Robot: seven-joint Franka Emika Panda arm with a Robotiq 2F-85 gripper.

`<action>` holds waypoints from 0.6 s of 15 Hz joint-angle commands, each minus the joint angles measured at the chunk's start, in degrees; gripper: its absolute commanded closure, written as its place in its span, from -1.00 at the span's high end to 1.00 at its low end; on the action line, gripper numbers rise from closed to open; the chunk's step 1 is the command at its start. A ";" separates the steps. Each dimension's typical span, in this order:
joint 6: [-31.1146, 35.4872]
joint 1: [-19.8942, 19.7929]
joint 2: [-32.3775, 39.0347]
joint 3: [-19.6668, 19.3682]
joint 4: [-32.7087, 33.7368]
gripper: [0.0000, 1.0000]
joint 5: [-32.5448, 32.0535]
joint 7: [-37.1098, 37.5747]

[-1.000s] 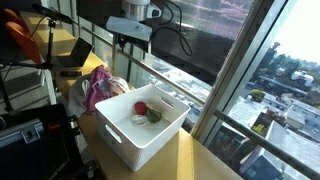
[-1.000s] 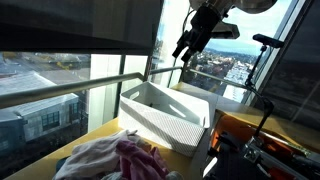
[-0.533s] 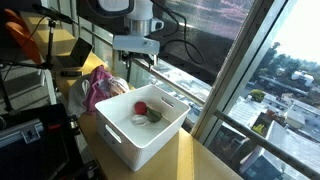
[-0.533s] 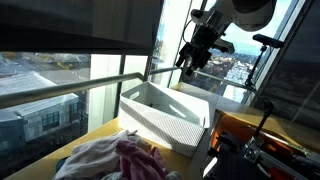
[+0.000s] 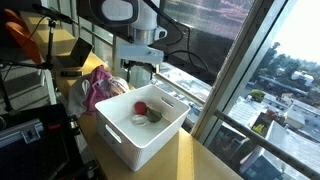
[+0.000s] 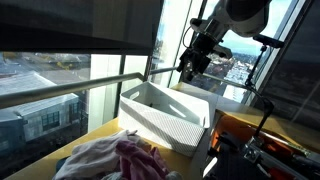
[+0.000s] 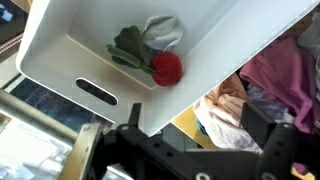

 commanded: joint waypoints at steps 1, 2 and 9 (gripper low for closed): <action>2.27 -0.11 4.79 0.94 2.62 1.00 -0.25 -7.37; 3.42 0.07 5.66 1.57 2.85 1.00 -1.18 -8.41; 9.52 0.37 17.11 5.12 10.54 1.00 -12.89 -10.93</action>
